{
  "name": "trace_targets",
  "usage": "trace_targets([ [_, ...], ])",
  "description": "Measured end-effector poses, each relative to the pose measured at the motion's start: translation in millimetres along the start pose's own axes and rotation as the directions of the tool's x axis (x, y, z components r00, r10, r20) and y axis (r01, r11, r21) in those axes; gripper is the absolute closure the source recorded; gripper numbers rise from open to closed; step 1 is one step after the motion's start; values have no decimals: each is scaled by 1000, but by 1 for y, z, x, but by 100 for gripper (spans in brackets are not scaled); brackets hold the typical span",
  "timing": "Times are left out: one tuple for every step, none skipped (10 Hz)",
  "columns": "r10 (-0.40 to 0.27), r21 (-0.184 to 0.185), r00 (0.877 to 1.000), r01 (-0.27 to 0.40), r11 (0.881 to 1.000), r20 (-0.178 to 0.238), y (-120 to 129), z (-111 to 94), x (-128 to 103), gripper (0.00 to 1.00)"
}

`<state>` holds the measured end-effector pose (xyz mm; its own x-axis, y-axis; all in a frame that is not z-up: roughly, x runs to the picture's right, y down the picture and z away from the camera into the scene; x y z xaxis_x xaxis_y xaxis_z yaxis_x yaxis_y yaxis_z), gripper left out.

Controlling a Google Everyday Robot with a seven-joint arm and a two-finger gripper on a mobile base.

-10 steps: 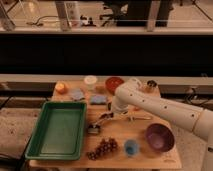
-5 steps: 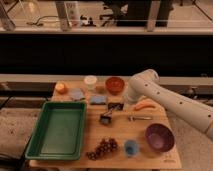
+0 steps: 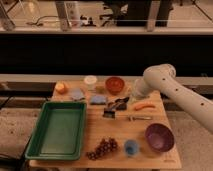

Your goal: Wipe red bowl with brush

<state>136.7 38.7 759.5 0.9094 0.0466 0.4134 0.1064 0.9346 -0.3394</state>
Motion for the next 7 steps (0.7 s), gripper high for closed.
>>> trace_targets([
  [5, 14, 999, -5, 1000, 35, -1, -4, -1, 100],
  [8, 31, 997, -10, 999, 78, -3, -7, -6, 100],
  [11, 41, 996, -15, 999, 93, -5, -8, -6, 100],
  [14, 48, 994, -20, 999, 105, -6, -9, -7, 100],
  [24, 61, 993, -31, 998, 116, -9, -10, -4, 100],
  [33, 73, 992, -42, 996, 125, -15, -11, -1, 100],
  [41, 81, 990, -52, 995, 133, -22, -11, 2, 100],
])
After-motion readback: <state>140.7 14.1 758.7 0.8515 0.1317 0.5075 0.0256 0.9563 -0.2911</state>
